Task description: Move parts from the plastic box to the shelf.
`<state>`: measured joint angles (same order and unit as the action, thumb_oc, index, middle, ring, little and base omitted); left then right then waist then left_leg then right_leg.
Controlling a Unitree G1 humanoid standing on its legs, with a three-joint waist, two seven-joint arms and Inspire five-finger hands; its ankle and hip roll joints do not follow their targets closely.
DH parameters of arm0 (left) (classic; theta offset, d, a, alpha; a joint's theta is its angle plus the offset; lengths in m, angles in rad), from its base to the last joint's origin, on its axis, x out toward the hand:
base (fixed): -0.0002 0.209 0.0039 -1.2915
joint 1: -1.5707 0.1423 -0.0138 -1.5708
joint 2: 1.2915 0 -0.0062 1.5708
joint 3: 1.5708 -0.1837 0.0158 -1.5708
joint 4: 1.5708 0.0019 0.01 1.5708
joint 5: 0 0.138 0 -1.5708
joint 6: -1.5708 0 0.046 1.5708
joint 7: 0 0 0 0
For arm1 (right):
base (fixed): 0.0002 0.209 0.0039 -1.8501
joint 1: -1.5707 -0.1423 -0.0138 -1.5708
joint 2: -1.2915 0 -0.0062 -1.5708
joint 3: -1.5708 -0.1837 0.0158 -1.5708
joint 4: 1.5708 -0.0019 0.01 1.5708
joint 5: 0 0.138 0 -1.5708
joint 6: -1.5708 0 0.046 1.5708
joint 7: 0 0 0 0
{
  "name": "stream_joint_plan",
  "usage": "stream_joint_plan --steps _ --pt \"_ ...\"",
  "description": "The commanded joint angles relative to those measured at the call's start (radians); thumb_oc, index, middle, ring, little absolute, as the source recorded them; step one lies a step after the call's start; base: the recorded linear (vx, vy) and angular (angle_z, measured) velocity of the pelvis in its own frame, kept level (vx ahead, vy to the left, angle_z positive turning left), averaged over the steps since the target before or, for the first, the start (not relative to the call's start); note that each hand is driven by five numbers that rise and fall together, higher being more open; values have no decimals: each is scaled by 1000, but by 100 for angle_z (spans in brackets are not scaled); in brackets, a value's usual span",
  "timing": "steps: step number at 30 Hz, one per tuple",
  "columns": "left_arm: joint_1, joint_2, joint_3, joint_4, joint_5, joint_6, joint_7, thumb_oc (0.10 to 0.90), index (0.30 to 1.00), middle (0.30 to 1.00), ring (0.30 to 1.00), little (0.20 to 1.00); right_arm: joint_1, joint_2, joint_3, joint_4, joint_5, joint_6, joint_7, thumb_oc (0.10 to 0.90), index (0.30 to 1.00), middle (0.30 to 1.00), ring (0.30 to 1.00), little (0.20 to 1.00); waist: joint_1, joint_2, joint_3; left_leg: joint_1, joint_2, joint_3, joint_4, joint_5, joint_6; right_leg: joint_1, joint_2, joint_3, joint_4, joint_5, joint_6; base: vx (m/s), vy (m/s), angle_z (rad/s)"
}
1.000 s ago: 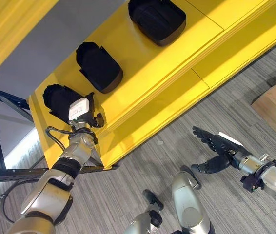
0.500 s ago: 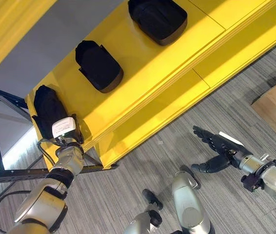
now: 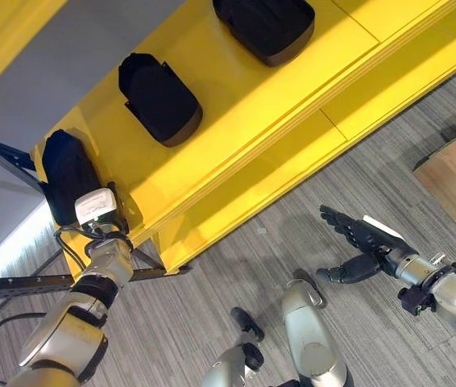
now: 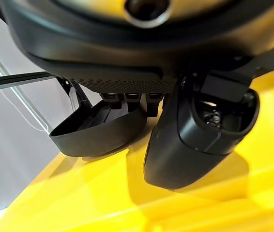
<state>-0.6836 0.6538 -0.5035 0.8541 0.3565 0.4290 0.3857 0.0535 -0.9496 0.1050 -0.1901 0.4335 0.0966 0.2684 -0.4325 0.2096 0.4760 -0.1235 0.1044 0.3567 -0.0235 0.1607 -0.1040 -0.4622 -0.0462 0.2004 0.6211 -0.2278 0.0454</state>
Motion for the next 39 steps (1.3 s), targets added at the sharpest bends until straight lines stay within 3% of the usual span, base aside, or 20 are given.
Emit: stream_joint_plan --steps 1,31,39 --pt "5 143 85 68 -23 18 42 900 1000 1000 1000 1000 -102 85 -23 -67 35 -93 -10 900 1000 1000 1000 1000 -9 -90 -13 10 14 -92 120 -136 12 63 -49 -77 -183 89 13 0 0 0" --pt "-101 77 64 -18 22 -44 87 900 1000 1000 1000 1000 -106 120 4 -66 29 -99 -14 900 1000 1000 1000 1000 -16 -116 -25 19 25 -84 111 -136 14 74 -38 -71 -188 90 15 -2 -3 0" --pt "-131 76 78 -20 -23 -38 195 900 1000 1000 1000 1000 -113 129 22 -55 29 -109 -23 900 1000 1000 1000 1000 -16 -123 -27 13 26 -82 114 -137 14 73 -36 -68 -193 92 14 0 0 0"
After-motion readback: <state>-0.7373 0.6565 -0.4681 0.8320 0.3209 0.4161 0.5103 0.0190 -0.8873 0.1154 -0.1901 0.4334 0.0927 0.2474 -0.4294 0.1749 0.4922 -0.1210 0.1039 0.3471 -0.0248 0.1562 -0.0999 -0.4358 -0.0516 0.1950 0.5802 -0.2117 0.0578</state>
